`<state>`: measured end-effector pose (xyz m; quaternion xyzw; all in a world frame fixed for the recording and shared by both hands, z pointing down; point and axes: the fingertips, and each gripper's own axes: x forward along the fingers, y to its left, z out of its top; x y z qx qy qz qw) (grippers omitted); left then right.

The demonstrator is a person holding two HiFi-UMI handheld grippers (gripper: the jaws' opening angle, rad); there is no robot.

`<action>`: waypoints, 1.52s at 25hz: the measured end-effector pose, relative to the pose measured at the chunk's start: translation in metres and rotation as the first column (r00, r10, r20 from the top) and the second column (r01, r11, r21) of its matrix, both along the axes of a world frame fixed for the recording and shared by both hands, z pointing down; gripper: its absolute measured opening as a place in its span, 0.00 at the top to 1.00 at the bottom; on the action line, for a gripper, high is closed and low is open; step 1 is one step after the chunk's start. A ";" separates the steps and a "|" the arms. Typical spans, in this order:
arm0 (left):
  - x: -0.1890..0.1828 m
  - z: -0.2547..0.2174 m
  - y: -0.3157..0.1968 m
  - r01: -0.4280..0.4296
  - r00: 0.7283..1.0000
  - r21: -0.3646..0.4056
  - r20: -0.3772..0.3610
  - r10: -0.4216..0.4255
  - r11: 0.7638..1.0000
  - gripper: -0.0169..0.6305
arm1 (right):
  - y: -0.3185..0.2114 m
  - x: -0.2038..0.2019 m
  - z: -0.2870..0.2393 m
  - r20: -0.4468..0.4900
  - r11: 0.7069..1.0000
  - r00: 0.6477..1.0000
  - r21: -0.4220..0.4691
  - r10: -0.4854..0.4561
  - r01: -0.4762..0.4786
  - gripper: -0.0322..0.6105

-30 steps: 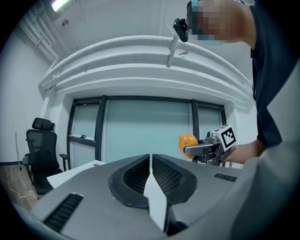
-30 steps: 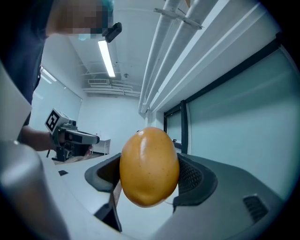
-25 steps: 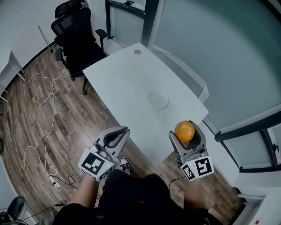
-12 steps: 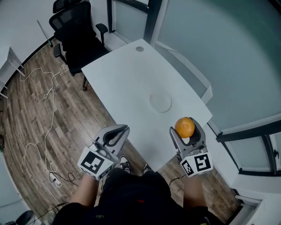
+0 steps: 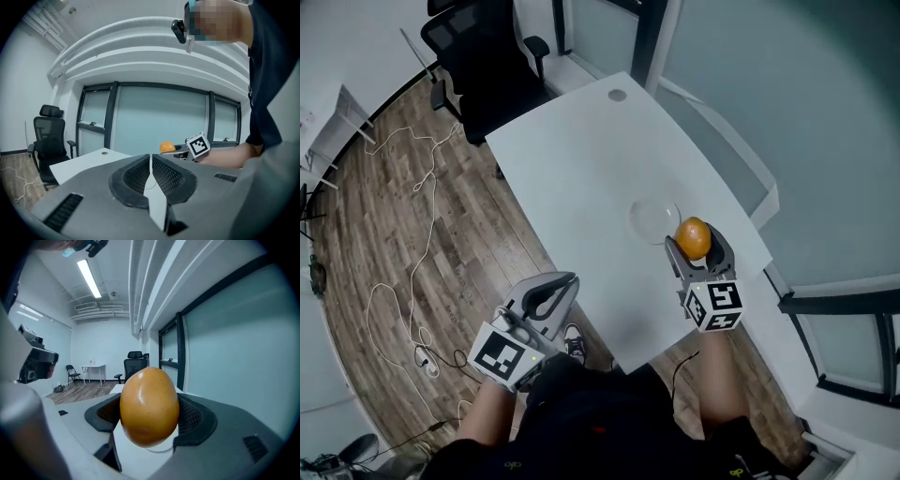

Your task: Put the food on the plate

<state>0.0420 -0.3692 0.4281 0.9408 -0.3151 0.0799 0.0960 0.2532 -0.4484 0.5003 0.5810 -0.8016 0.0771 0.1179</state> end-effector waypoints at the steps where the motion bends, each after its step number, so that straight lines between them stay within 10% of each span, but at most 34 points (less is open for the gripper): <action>1: 0.000 0.002 -0.001 0.010 1.000 -0.012 0.005 -0.010 1.000 0.92 | -0.010 0.001 0.014 0.003 1.000 1.000 -0.027 -0.003 0.003 0.40; 20: -0.025 0.028 -0.008 0.130 0.989 -0.062 0.077 -0.125 0.990 0.92 | -0.106 -0.007 0.209 -0.179 0.911 0.983 -0.410 -0.032 -0.046 0.40; 30: -0.034 0.032 -0.012 0.156 0.985 -0.068 0.091 -0.149 0.985 0.92 | -0.112 -0.007 0.220 -0.207 0.908 0.976 -0.418 -0.067 -0.026 0.40; 38: -0.017 0.028 -0.012 0.102 0.993 -0.055 0.065 -0.099 0.993 0.92 | -0.095 -0.001 0.146 -0.117 0.962 0.993 -0.274 -0.016 -0.017 0.40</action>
